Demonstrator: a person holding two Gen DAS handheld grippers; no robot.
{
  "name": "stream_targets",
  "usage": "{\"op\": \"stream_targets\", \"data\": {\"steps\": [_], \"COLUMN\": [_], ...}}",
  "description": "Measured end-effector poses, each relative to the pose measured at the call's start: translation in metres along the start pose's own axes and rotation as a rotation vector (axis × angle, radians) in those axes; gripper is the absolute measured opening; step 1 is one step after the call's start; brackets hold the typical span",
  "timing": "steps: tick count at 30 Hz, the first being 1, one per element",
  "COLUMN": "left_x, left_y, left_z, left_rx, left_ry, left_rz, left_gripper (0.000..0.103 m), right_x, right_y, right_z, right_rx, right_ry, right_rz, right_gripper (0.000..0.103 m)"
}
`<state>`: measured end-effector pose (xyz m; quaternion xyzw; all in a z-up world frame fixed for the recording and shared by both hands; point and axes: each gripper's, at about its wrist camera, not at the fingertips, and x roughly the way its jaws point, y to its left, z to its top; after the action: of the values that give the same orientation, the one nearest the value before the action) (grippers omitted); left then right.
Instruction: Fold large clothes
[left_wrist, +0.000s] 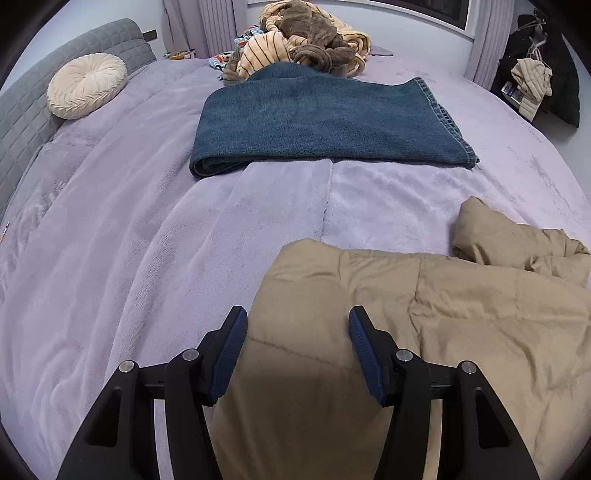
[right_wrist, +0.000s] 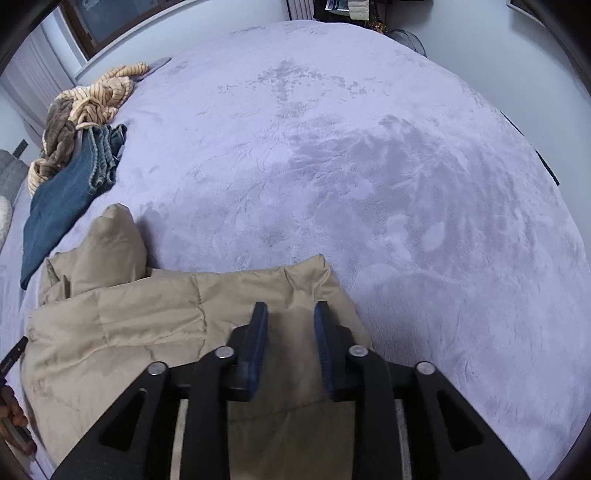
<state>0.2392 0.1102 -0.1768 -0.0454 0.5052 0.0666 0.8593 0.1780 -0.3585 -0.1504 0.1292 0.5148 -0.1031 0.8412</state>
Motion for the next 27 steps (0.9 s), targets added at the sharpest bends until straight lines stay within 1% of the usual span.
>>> {"op": "stream_targets", "data": {"steps": [4, 9, 13, 14, 15, 16, 18, 21, 22, 27], "left_x": [-0.022, -0.043, -0.056, -0.058, -0.061, -0.065, -0.076, -0.083, -0.085, -0.094], "left_y": [0.000, -0.005, -0.008, -0.009, -0.009, -0.009, -0.008, -0.010, -0.011, -0.019], "left_z": [-0.018, -0.050, -0.072, -0.077, -0.081, -0.085, -0.092, -0.100, -0.103, -0.118], "left_rx": [0.000, -0.010, -0.022, -0.024, -0.024, -0.028, -0.034, -0.028, -0.021, 0.003], "left_ry": [0.024, 0.071, 0.094, 0.102, 0.106, 0.100, 0.080, 0.090, 0.094, 0.115], "left_rz": [-0.020, -0.051, -0.078, -0.083, -0.087, -0.087, -0.106, -0.117, -0.118, -0.131], "left_gripper": [0.059, 0.059, 0.059, 0.063, 0.083, 0.094, 0.095, 0.095, 0.102, 0.103], "right_x": [-0.025, -0.048, -0.058, -0.061, -0.063, -0.066, -0.070, -0.075, -0.076, -0.078], "right_y": [0.007, 0.017, 0.017, 0.016, 0.015, 0.013, 0.010, 0.005, 0.004, 0.001], "right_z": [-0.022, -0.057, -0.081, -0.087, -0.093, -0.099, -0.109, -0.123, -0.126, -0.147], "right_rx": [0.016, 0.038, 0.064, 0.071, 0.078, 0.084, 0.096, 0.116, 0.121, 0.160], "right_ry": [0.005, 0.033, 0.058, 0.063, 0.068, 0.072, 0.082, 0.092, 0.098, 0.134], "right_rz": [0.047, 0.107, 0.141, 0.144, 0.148, 0.152, 0.155, 0.161, 0.163, 0.190], "right_gripper": [0.042, 0.052, 0.055, 0.055, 0.055, 0.056, 0.058, 0.062, 0.062, 0.064]}}
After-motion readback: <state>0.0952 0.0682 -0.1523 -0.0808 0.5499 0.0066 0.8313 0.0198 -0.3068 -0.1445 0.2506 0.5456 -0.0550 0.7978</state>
